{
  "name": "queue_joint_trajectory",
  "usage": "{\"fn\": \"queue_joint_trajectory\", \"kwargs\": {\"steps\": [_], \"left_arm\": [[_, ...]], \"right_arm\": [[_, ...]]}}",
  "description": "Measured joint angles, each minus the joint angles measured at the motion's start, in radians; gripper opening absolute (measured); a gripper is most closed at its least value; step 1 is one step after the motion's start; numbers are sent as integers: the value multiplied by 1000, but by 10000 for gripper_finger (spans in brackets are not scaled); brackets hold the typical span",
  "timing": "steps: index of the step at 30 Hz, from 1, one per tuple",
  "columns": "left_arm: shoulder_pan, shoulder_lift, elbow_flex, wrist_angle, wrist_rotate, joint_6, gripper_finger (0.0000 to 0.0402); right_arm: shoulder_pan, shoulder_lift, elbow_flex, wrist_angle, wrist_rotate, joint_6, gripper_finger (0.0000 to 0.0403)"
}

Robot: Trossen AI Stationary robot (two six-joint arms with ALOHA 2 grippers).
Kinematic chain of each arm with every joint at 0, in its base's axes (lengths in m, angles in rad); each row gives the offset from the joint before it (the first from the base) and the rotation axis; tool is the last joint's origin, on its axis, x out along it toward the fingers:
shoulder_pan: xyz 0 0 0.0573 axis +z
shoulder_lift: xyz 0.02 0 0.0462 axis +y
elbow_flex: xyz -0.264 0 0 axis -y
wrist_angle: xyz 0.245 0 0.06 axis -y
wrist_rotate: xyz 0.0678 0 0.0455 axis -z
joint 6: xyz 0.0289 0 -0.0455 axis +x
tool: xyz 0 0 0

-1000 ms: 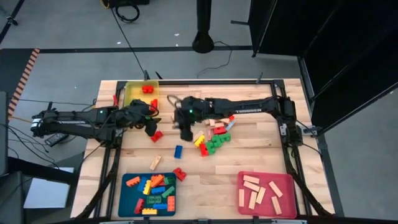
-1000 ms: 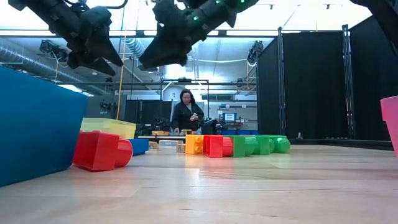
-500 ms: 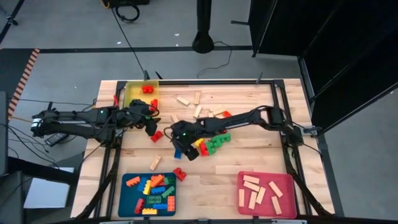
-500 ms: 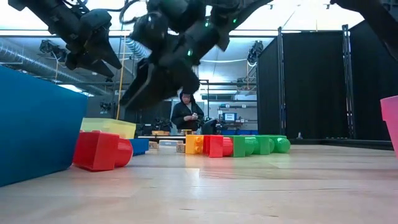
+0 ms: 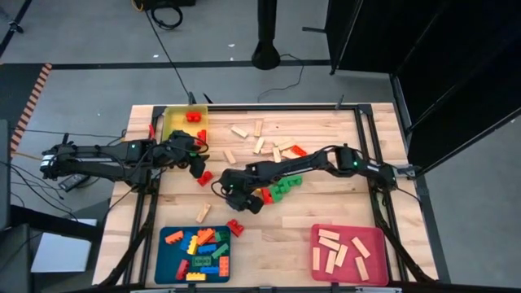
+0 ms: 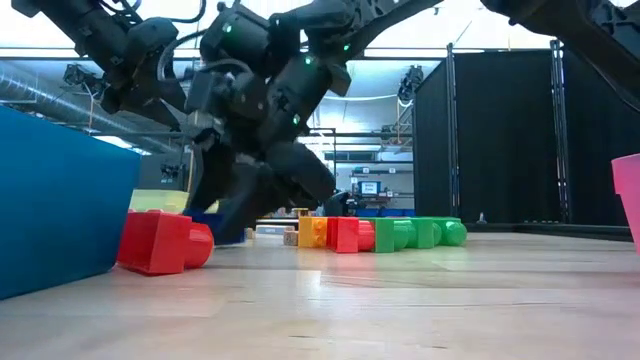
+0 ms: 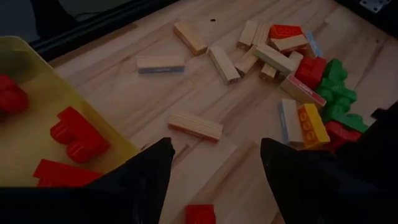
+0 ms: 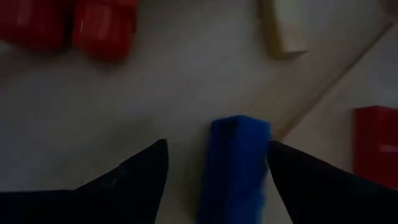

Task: Sort blocks by size
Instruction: Put the blue game piece into the blue bin

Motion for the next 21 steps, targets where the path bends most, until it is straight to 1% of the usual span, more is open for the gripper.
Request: {"fn": "queue_joint_trajectory", "kwargs": {"steps": [5,7,10,12,14,16,21], "left_arm": [[0,0,0,0,0,-6,253],[0,0,0,0,-8,-6,253],[0,0,0,0,-22,-7,253],[0,0,0,0,-32,-7,253],[0,0,0,0,-38,-7,253],[0,0,0,0,-41,-8,253],[0,0,0,1,-45,-27,253]], "right_arm": [[-2,2,0,-16,-2,0,273],[-2,2,0,-14,27,27,259],[-2,2,0,-33,73,50,214],[-6,1,0,-55,64,79,173],[-9,-2,2,-81,32,122,140],[-13,-4,2,-100,11,163,139],[-14,-4,2,-91,16,272,139]]}}
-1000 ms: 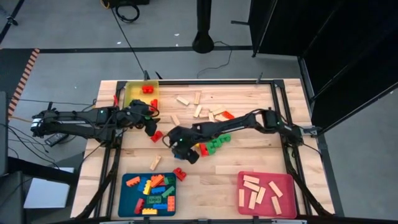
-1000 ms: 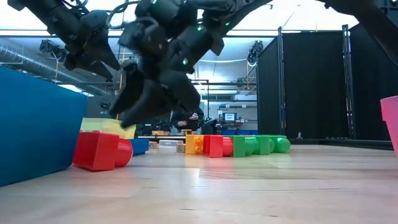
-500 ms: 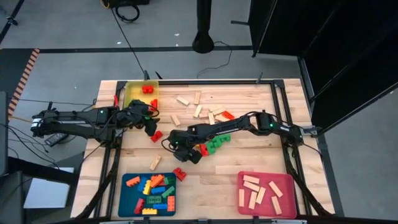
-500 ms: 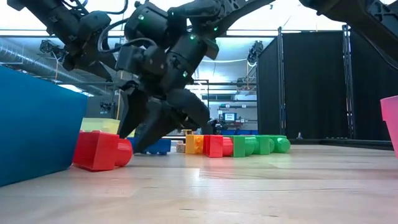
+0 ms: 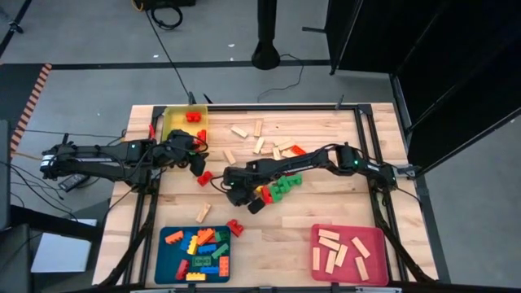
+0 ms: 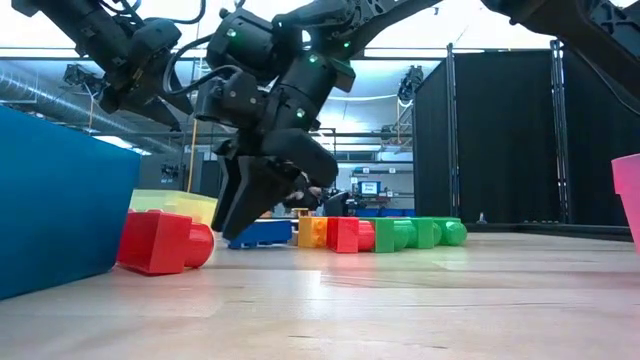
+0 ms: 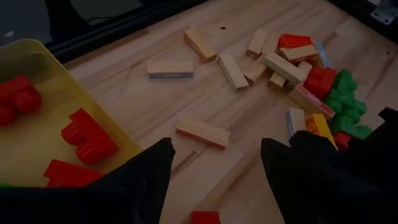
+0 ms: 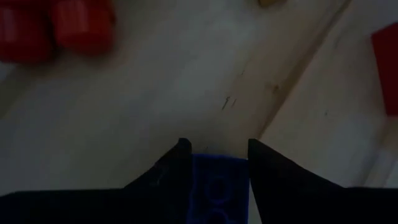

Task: Sort blocks by size
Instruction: Put the blue game piece into the blue bin

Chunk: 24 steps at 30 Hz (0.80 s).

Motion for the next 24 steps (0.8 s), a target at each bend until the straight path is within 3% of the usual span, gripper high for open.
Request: {"fn": "queue_joint_trajectory", "kwargs": {"steps": [6,12,18,24], "left_arm": [[0,0,0,0,0,-6,253],[0,0,0,1,0,-7,253],[0,0,0,5,7,-1,253],[-2,-18,1,2,105,55,253]], "right_arm": [[6,9,63,-35,65,65,139],[20,7,226,-38,88,111,139],[54,5,315,163,-106,150,139],[82,4,251,345,-233,241,139]]}}
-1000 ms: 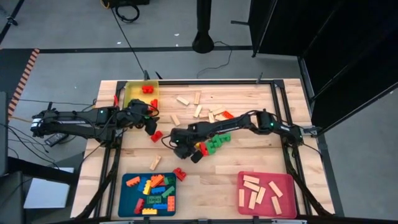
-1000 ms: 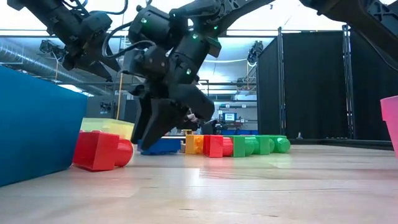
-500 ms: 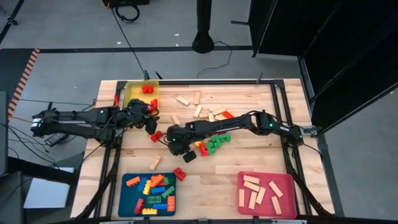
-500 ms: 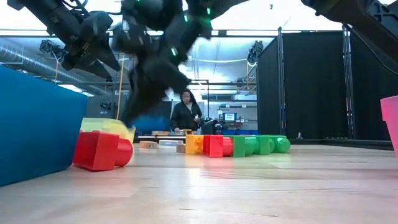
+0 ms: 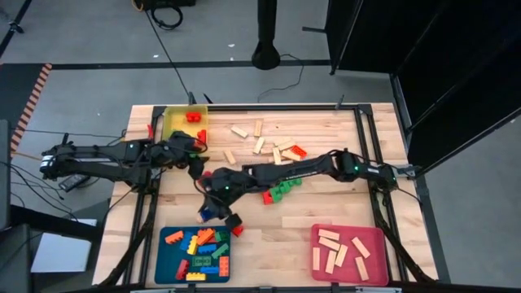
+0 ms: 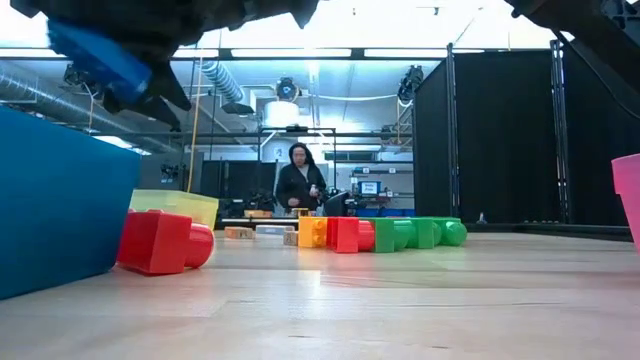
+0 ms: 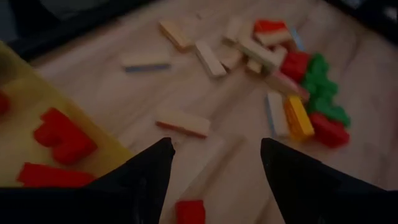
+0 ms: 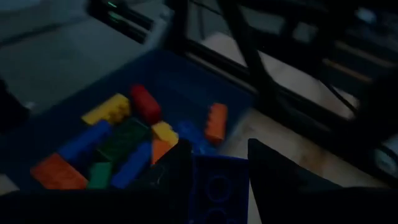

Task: Sort blocks by size
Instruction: Put the blue game piece into the blue bin

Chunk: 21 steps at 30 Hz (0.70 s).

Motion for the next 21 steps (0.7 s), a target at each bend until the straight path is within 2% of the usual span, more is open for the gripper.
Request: {"fn": "queue_joint_trajectory", "kwargs": {"steps": [3,6,12,16,18,21], "left_arm": [[0,-2,0,-11,82,73,253],[0,-4,0,-40,150,141,253],[0,-4,0,-71,94,126,253],[0,-4,0,-71,78,124,253],[0,-4,0,-71,78,123,253],[0,-4,0,-72,78,123,253]], "right_arm": [[21,1,-34,84,-74,-13,139],[55,0,-71,155,-90,-13,139],[90,0,-139,366,-102,-14,139],[95,0,-164,399,-102,7,141],[95,0,-176,407,-101,42,167],[95,0,-202,408,-93,104,236]]}}
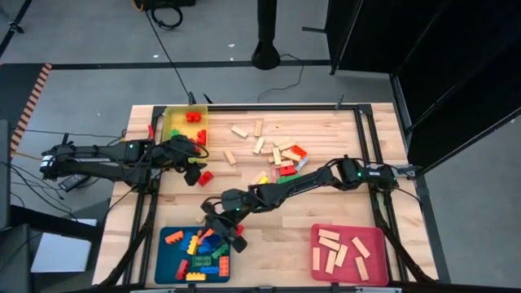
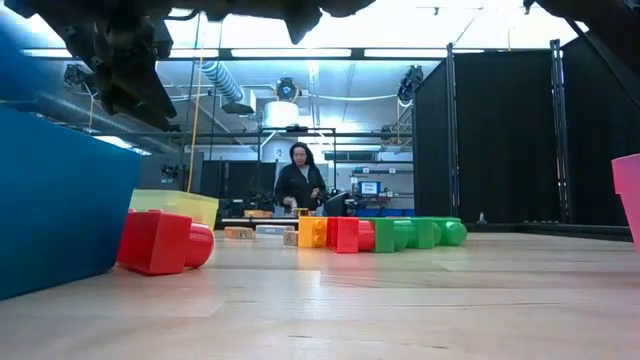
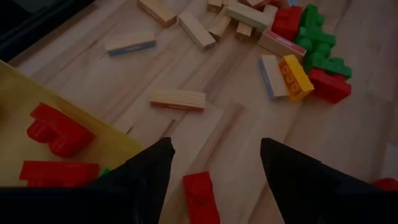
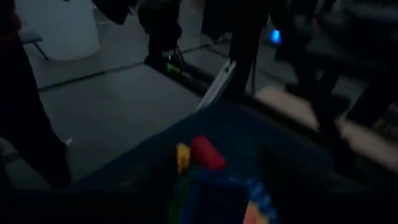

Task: Sort blocks by size
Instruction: Put the blue game piece into the blue bin, then put the round red game piece into the yellow bin

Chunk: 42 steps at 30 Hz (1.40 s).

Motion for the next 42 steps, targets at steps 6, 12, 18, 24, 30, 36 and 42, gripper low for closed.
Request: {"fn": "queue_joint_trajectory", "kwargs": {"steps": [6,12,18,24,30,36,42], "left_arm": [[0,0,0,-1,0,-9,253],[0,0,0,-88,1,-78,253],[0,1,0,-190,8,-201,253],[-35,86,0,-165,72,-211,253],[-55,273,0,-146,29,-209,253],[-60,413,-1,-81,2,-205,253],[-60,512,0,-74,-19,-253,253]], "right_arm": [[-1,0,-25,-3,4,74,322],[-29,-75,-27,-150,80,85,321],[-73,-231,-24,-411,125,25,301],[-113,-376,-24,-684,248,18,289],[-149,-462,-25,-918,317,26,285],[-180,-511,-24,-1089,344,52,281],[-195,-526,-24,-1149,341,86,280]]}}
